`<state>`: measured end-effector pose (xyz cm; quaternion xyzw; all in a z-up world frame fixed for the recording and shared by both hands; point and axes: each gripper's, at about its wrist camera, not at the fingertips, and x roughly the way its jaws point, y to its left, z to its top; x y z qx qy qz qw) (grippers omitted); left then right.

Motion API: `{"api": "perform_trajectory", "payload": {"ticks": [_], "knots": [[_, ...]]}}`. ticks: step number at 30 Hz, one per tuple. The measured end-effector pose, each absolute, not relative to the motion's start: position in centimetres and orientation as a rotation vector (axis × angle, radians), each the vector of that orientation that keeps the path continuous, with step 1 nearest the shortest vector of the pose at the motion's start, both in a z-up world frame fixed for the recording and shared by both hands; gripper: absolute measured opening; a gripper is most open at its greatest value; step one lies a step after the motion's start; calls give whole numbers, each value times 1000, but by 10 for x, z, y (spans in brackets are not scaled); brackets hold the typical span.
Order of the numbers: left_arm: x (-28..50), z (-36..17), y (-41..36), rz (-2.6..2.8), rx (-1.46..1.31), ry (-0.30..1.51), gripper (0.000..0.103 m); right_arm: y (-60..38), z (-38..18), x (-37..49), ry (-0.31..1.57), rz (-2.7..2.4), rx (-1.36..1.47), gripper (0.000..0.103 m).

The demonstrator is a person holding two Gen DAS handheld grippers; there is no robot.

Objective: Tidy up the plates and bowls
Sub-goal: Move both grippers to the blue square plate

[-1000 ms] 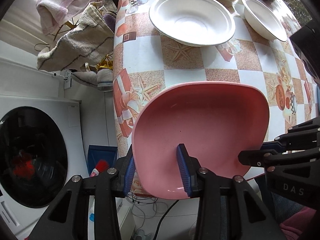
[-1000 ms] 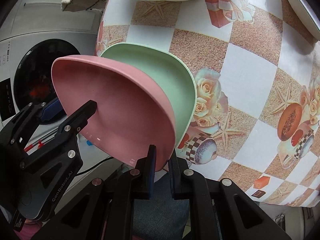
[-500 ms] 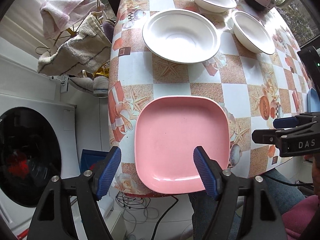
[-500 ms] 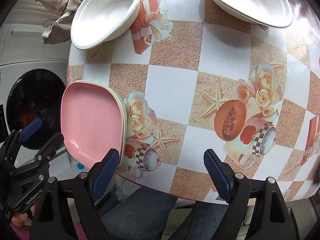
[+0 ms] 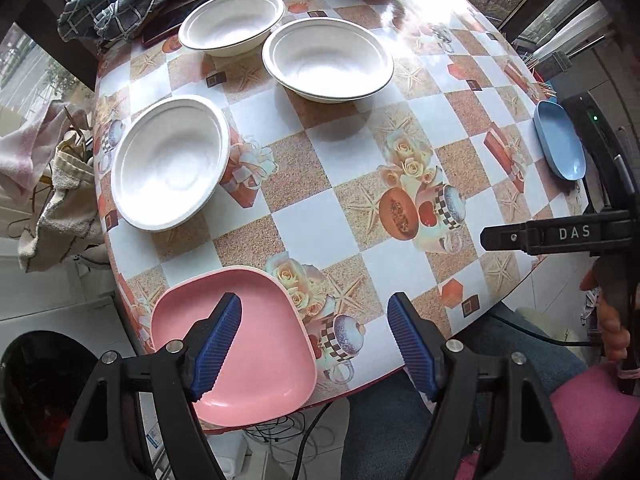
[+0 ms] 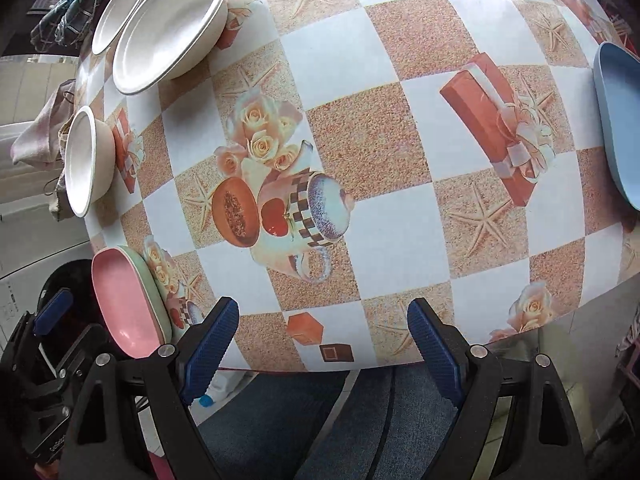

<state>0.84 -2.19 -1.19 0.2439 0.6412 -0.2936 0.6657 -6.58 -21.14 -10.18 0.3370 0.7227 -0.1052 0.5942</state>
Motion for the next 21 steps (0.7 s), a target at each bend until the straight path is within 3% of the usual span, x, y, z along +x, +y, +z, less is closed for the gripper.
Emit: {"api": "perform_trajectory", "payload": {"ticks": [21], "knots": [[-14,-17,-151,-834,685,1453,79,-353,-85,-186,1521,-577,1122,87]]}}
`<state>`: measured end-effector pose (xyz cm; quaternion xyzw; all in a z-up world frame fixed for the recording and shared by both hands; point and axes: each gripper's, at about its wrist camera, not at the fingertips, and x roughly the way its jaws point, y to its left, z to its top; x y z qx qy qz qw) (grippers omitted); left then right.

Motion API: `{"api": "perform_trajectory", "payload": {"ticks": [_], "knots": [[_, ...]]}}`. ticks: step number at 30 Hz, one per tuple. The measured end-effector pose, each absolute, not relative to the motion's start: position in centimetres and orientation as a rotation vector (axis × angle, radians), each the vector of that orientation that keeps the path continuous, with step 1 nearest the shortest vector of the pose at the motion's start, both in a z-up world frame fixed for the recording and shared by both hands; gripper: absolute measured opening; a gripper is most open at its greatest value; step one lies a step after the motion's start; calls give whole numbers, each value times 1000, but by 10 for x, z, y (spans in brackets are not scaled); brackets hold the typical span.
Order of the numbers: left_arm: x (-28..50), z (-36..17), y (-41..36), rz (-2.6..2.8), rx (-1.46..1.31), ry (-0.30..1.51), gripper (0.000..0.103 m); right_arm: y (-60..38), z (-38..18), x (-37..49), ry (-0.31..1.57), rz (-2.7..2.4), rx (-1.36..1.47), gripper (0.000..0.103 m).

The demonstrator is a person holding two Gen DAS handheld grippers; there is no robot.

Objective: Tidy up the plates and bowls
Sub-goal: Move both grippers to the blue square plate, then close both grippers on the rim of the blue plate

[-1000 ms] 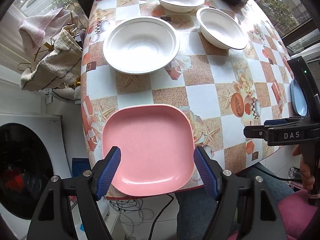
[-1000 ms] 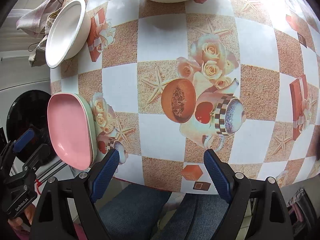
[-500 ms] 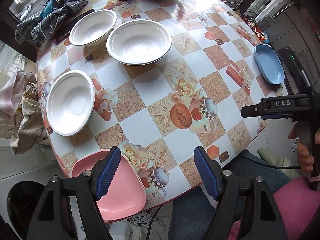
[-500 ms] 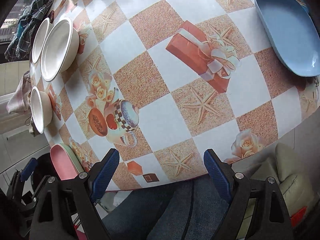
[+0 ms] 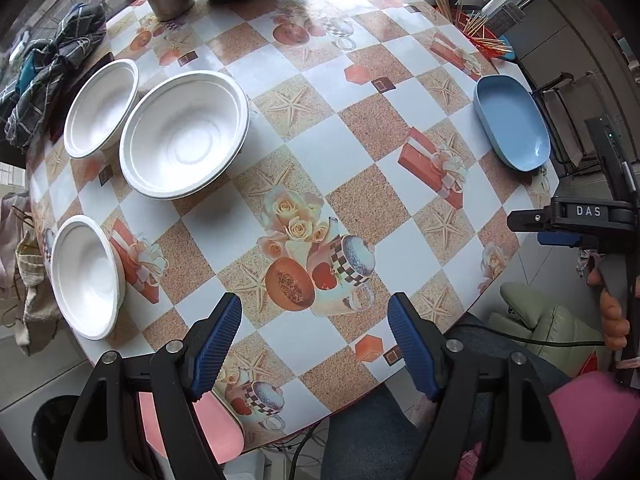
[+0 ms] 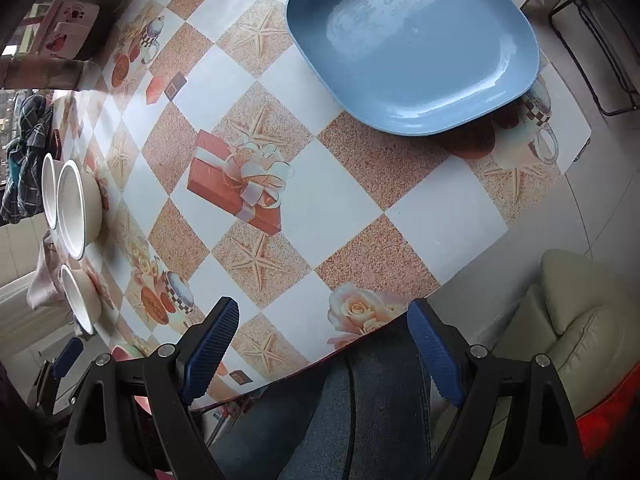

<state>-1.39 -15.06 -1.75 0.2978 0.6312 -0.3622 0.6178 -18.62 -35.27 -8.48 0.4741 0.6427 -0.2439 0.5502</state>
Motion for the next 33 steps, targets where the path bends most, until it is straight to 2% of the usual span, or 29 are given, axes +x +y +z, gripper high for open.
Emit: {"api": "perform_trajectory", "payload": {"ticks": [13,22,33], "knots": [[-38,-46,-278,-911,718,1499,79,-437,-75,-228,1514,-715,1029,87],[-60,-77,-361,-916,686,1536,79,-502,-77,-217,1526,-722,814,87],[-60,-114,-414,-835,660,1546,79,-523,-108,-188,1557,-639,662,87]]}}
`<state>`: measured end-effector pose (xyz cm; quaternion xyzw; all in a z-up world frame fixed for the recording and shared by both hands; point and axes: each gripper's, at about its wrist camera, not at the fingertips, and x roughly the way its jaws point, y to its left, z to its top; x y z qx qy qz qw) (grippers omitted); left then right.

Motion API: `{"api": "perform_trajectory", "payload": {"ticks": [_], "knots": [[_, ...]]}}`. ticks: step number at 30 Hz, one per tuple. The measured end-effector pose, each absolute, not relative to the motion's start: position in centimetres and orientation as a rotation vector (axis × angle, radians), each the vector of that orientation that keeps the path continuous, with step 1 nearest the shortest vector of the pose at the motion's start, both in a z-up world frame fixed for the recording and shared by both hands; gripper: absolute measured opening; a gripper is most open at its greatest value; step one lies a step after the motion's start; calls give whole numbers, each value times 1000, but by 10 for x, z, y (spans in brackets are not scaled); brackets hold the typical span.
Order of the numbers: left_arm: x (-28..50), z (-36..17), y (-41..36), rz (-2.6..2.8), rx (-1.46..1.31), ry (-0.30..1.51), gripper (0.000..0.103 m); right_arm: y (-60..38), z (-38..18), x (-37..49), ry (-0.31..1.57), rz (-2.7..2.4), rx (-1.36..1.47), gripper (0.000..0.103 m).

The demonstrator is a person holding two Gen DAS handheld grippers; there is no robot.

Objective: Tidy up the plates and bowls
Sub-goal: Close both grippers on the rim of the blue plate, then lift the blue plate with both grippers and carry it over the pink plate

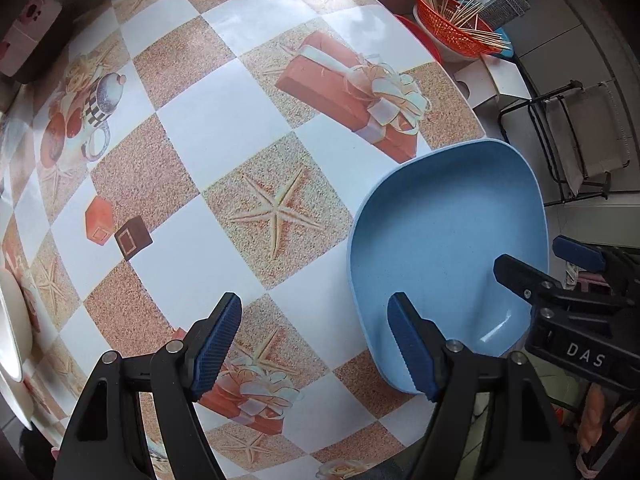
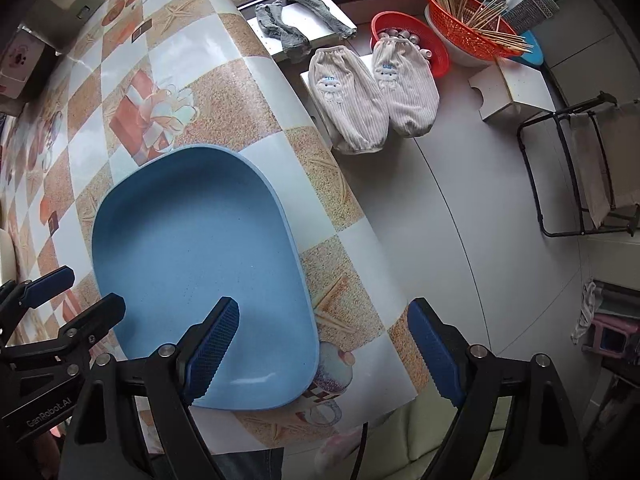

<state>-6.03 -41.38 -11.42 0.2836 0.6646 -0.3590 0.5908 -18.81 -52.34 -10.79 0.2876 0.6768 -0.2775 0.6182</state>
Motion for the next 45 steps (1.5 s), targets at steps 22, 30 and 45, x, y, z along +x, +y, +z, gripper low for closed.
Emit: {"api": "perform_trajectory", "payload": {"ticks": [22,30,45], "knots": [[-55,-116,-381,-850,761,1481,43,-462,-111,-148,1558,-473,643,14],[-34,-118,-288,-755,750,1518,43,-370,-118,-126,1607,-324,634,14],[-16,-117,-183,-620,625,1570,45,-256,-117,-88,1681,-190,544,17]]}}
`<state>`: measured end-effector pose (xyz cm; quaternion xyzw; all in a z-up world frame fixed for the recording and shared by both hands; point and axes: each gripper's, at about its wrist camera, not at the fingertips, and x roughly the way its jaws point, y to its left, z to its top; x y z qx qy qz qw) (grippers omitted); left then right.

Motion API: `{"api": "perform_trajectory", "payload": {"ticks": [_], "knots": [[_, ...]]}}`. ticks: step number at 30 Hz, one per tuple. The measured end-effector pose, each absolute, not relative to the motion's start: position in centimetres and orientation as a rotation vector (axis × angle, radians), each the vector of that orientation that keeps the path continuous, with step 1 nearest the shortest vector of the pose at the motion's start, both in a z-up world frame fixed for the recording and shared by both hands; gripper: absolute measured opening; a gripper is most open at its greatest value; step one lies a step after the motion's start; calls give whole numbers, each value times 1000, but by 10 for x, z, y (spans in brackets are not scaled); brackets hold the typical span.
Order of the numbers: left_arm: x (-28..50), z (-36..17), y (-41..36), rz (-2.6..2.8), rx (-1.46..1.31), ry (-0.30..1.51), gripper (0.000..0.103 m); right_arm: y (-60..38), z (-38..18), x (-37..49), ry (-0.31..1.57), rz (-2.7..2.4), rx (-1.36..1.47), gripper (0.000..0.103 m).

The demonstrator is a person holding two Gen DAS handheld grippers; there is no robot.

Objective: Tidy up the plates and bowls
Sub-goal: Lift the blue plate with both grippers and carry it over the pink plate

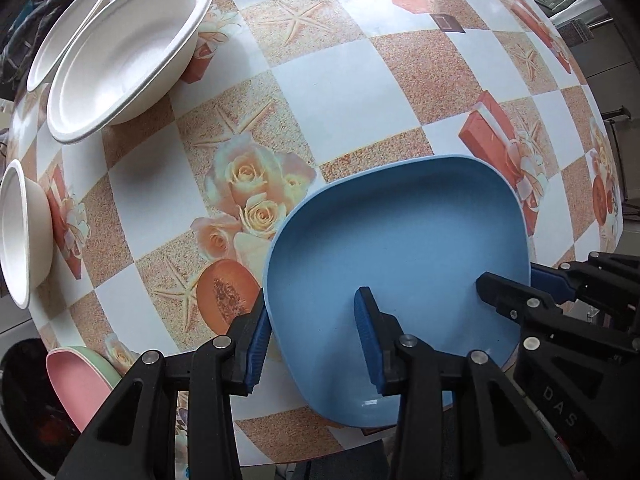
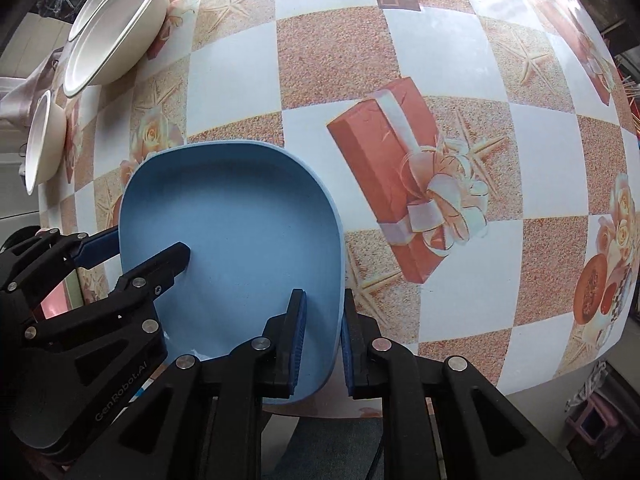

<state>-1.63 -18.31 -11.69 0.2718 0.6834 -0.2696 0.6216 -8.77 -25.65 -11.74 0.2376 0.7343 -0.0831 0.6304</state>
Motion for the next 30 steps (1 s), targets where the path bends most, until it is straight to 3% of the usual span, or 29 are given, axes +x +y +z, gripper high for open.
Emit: {"api": "perform_trajectory", "payload": {"ticks": [10,17,18,19,20,26,28,30], "knots": [[-25,-124,-187,-659,625,1563,46,-266,-123,-81,1684,-167,518,19],[-27,-127,-181,-655,616,1569,54,-252,-121,-92,1664,-163,498,21],[-27,-128,-180,-656,613,1569,54,-249,-121,-92,1662,-150,488,26],[-26,-128,-179,-652,611,1569,54,-245,-121,-92,1657,-124,483,39],[-25,-128,-177,-653,600,1573,54,-240,-121,-91,1658,-97,468,40],[-27,-127,-173,-660,606,1571,53,-223,-121,-91,1673,-105,370,41],[-29,-127,-173,-680,611,1577,43,-221,-121,-90,1679,-126,372,40],[-33,-126,-173,-678,645,1574,43,-219,-121,-89,1689,-157,377,34]]}}
